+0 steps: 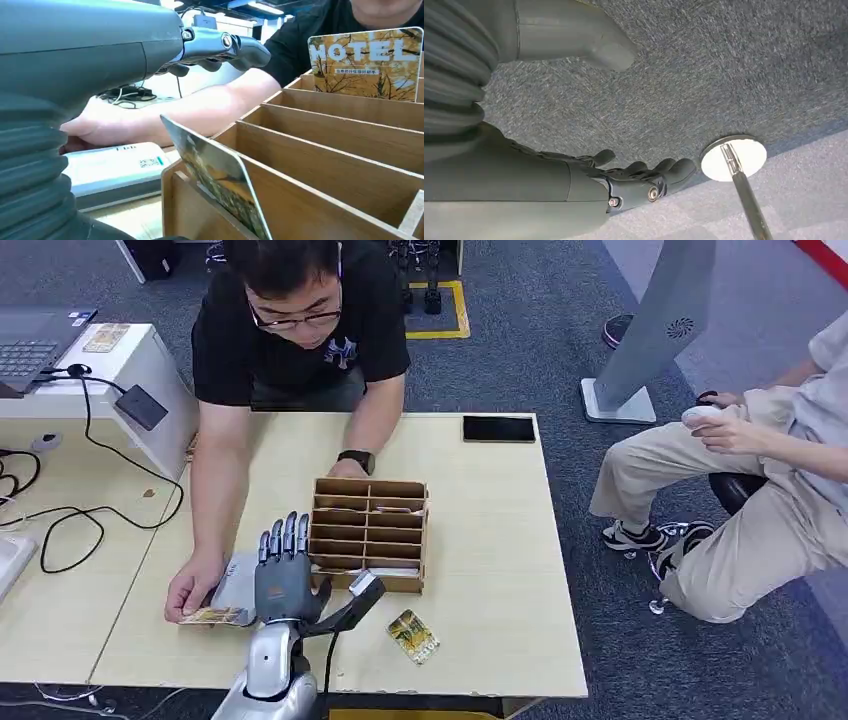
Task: Pass the card to the sensor for recognition and then transmit it.
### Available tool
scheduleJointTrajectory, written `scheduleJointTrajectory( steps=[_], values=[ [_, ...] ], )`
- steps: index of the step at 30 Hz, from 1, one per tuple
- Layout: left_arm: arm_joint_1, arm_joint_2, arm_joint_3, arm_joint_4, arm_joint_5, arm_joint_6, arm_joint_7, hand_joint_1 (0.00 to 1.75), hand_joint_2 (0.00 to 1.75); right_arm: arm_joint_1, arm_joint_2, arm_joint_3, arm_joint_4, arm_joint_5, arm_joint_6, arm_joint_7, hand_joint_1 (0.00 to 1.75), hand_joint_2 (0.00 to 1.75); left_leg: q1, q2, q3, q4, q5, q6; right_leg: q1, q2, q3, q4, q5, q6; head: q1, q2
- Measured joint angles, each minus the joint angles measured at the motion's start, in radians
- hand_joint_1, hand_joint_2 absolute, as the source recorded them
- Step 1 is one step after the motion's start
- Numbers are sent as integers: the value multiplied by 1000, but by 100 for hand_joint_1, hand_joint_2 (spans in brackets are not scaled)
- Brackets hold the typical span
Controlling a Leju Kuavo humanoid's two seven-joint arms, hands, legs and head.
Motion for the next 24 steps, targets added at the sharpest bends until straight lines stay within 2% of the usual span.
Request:
scheduleJointTrajectory(
  steps=[8,9,10,18,24],
  values=[
    [3,0,3,0,1,4,-11,0,175,0,-2,0,4,8,0,1,0,175,0,0,0,0,0,0,0,0,0,0,0,0,0,0],
    [3,0,3,0,1,6,-14,37,175,0,-2,0,5,10,0,2,0,175,0,0,0,0,0,0,0,0,0,0,0,0,0,0],
    [3,-1,5,0,2,10,-16,175,175,0,-3,0,6,11,0,1,0,175,0,0,0,0,0,0,0,0,0,0,0,0,0,0],
    [18,-6,7,-1,56,62,-78,175,175,-1,-7,0,13,16,0,0,0,175,0,0,0,0,0,0,0,0,0,0,0,0,0,0],
    [27,-11,24,-21,76,72,-134,175,175,-1,-7,0,16,24,0,0,0,175,0,0,0,0,0,0,0,0,0,0,0,0,0,0]
  ],
)
